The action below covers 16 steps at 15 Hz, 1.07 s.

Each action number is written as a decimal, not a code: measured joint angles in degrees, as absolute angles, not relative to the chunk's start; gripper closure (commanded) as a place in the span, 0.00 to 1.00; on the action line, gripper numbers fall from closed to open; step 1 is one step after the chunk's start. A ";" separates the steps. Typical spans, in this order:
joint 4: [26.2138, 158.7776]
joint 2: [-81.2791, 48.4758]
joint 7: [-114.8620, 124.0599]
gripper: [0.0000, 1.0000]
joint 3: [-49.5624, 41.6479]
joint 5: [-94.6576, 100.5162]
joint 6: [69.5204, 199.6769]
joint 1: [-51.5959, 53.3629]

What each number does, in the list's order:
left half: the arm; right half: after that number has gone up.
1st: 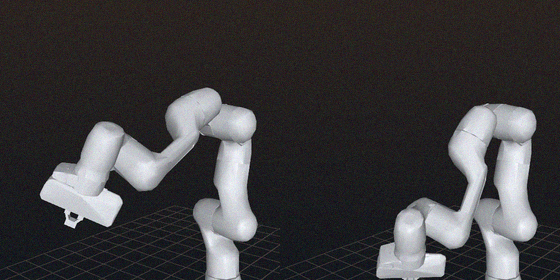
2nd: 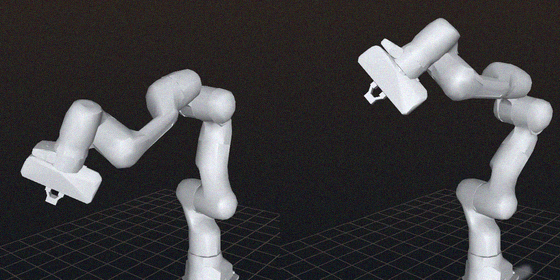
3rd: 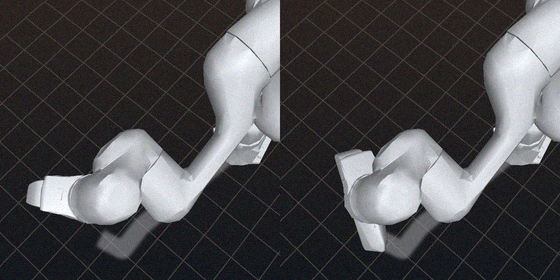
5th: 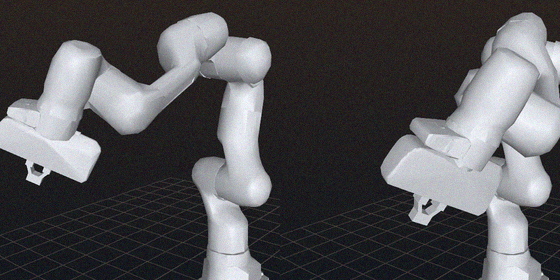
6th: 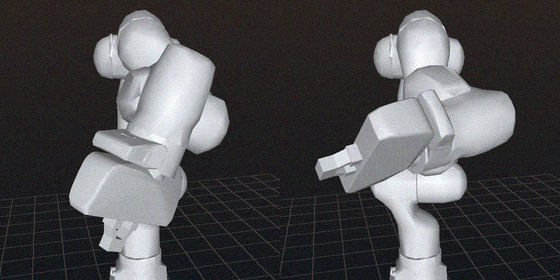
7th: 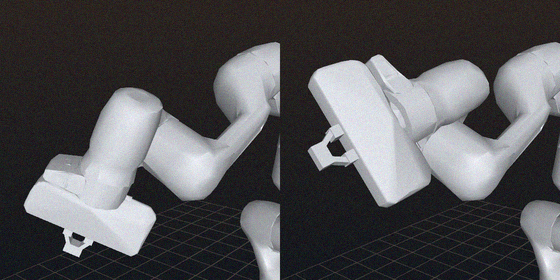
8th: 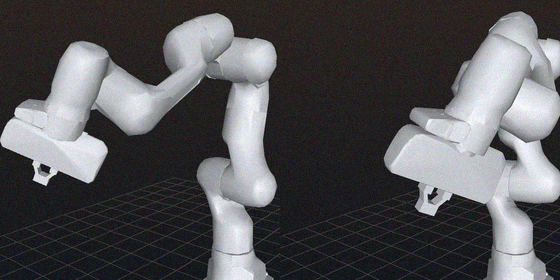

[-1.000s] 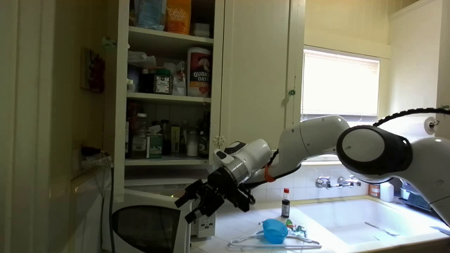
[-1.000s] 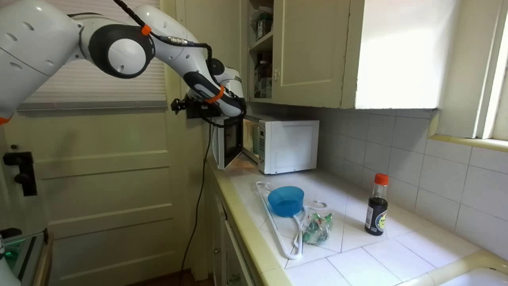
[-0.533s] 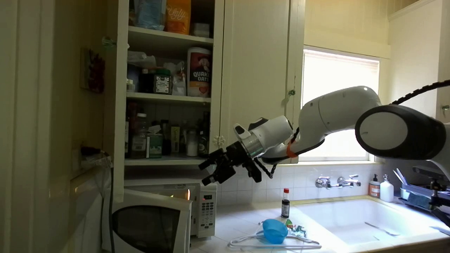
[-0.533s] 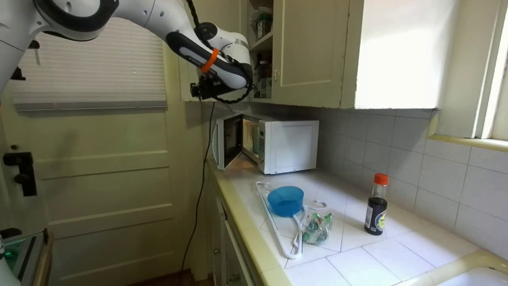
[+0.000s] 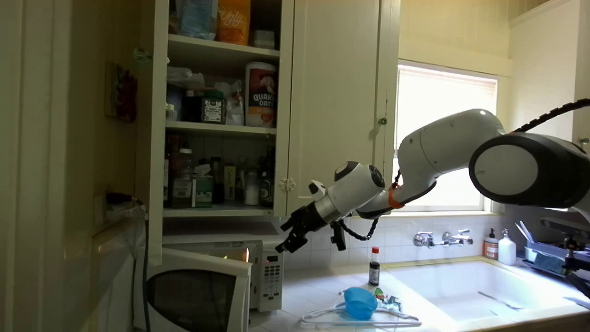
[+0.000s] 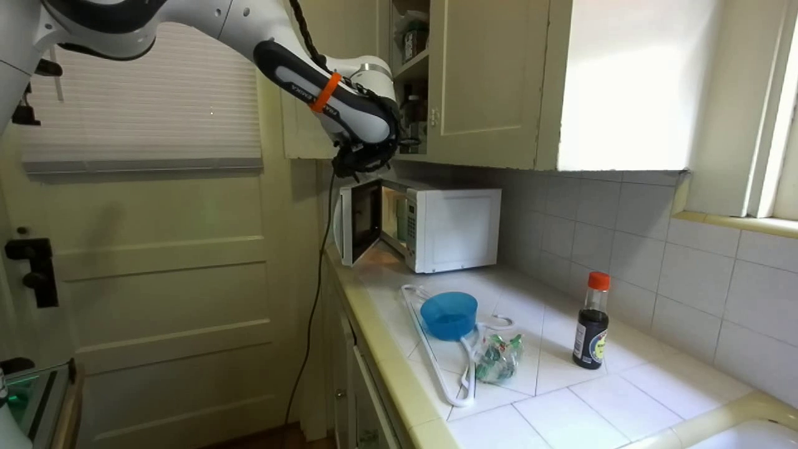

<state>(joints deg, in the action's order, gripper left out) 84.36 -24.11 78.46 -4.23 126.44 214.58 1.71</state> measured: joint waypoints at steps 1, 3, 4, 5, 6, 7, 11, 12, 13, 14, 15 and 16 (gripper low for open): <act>84.39 -24.69 80.58 0.00 -5.21 127.46 212.81 2.77; 84.12 -26.25 84.19 0.00 -7.07 128.62 211.50 4.89; 83.85 -27.09 85.47 0.00 -7.83 128.84 211.47 5.84; 83.52 -27.88 86.48 0.00 -8.38 128.86 211.47 6.63; 82.96 -28.65 87.17 0.00 -8.64 128.85 211.47 7.19; 82.31 -29.35 87.83 0.00 -8.69 128.68 211.40 7.54; 79.21 -31.75 90.11 0.00 -8.68 127.16 211.00 8.39; 78.47 -32.27 90.64 0.00 -8.68 126.84 210.99 8.62; 77.84 -32.79 91.21 0.00 -8.69 126.77 210.99 8.92; 77.40 -33.23 91.79 0.00 -8.74 126.76 210.99 9.35; 77.01 -33.63 92.13 0.00 -8.73 126.76 211.08 9.81; 76.60 -34.05 92.18 0.00 -8.44 126.62 211.43 10.13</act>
<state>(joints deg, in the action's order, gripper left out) 76.60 -34.05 92.18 -8.44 126.62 211.43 10.13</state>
